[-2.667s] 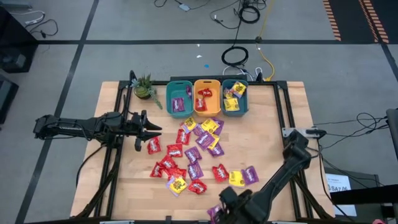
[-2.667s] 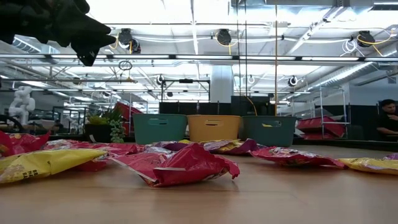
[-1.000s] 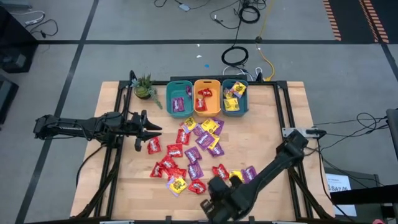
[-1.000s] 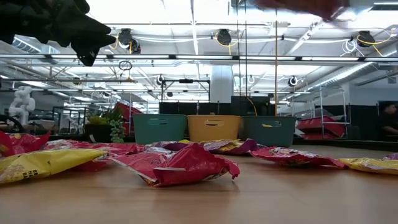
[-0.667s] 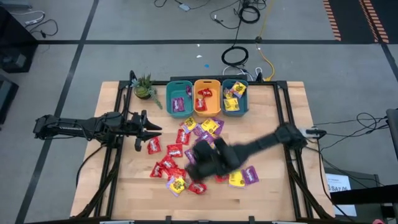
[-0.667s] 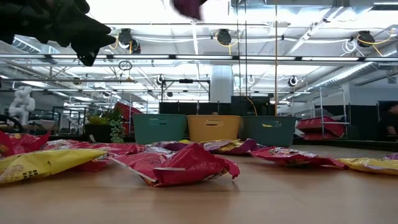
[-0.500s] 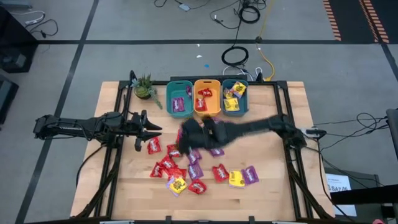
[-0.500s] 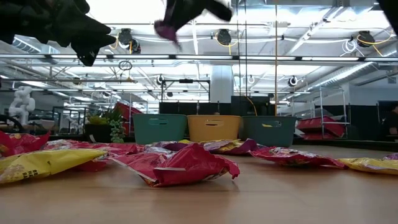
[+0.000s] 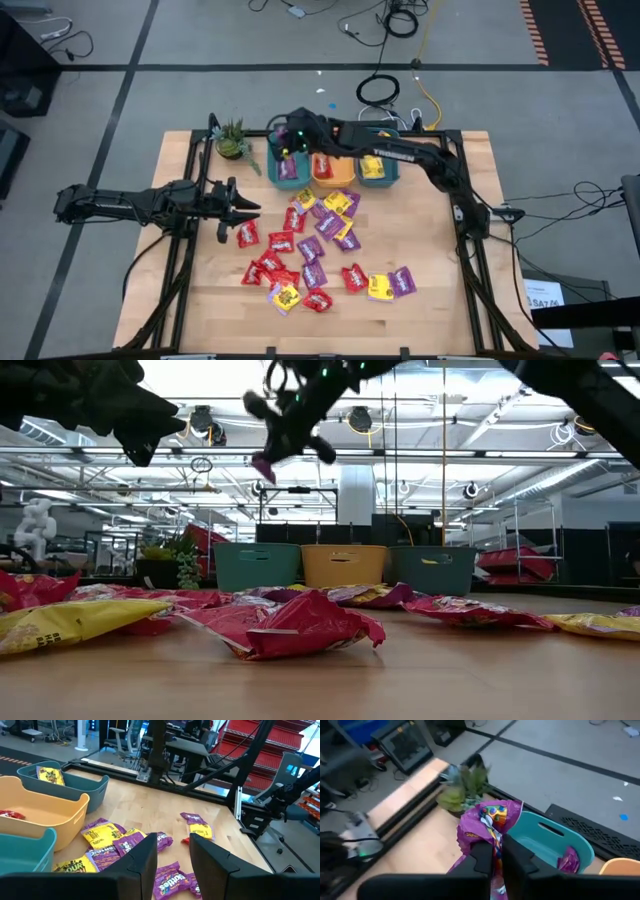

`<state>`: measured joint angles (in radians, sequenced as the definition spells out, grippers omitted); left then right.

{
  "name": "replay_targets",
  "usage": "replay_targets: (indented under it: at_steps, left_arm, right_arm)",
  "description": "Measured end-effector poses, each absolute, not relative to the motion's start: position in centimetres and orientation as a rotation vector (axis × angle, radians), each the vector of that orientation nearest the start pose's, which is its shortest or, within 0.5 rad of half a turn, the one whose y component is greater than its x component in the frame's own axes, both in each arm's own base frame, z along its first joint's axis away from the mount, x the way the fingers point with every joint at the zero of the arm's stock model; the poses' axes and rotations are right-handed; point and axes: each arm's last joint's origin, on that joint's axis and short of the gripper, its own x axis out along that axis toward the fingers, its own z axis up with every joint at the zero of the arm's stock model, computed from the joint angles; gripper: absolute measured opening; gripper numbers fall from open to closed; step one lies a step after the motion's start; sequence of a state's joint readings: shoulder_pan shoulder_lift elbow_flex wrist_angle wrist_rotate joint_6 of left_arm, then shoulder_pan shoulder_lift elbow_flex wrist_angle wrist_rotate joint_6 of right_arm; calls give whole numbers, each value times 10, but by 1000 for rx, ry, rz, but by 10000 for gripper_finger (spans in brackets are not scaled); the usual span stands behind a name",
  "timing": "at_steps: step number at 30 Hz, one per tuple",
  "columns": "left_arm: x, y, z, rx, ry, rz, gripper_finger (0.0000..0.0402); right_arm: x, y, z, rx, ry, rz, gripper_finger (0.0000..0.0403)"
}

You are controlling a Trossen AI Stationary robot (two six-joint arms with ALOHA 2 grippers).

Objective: Sort candy
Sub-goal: Put the violet candy into the blue bin, then put the red candy into the yellow bin

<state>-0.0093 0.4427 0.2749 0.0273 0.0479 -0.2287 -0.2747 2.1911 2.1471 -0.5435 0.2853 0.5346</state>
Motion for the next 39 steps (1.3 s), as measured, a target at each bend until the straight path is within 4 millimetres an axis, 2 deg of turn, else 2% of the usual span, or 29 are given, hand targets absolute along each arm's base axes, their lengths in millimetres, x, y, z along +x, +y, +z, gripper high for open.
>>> replay_targets:
  at_steps: [5, 10, 22, 30, 39]
  left_arm:
    - [129, -3, 220, -232, 158, -39, 123]
    - [129, -3, 220, -232, 157, -39, 123]
    - [129, -1, 220, -228, 151, 10, 123]
    - [129, -1, 220, -228, 151, 10, 123]
    - [129, -1, 220, -228, 151, 10, 123]
  right_arm:
    - [484, -159, 292, 503, 482, -719, 58]
    - [489, -164, 275, 455, 538, -715, 112]
    - [489, -163, 276, 383, 571, -643, 215]
    - [489, -162, 276, 356, 592, -576, 247]
    - [490, -160, 276, 239, 624, -539, 258]
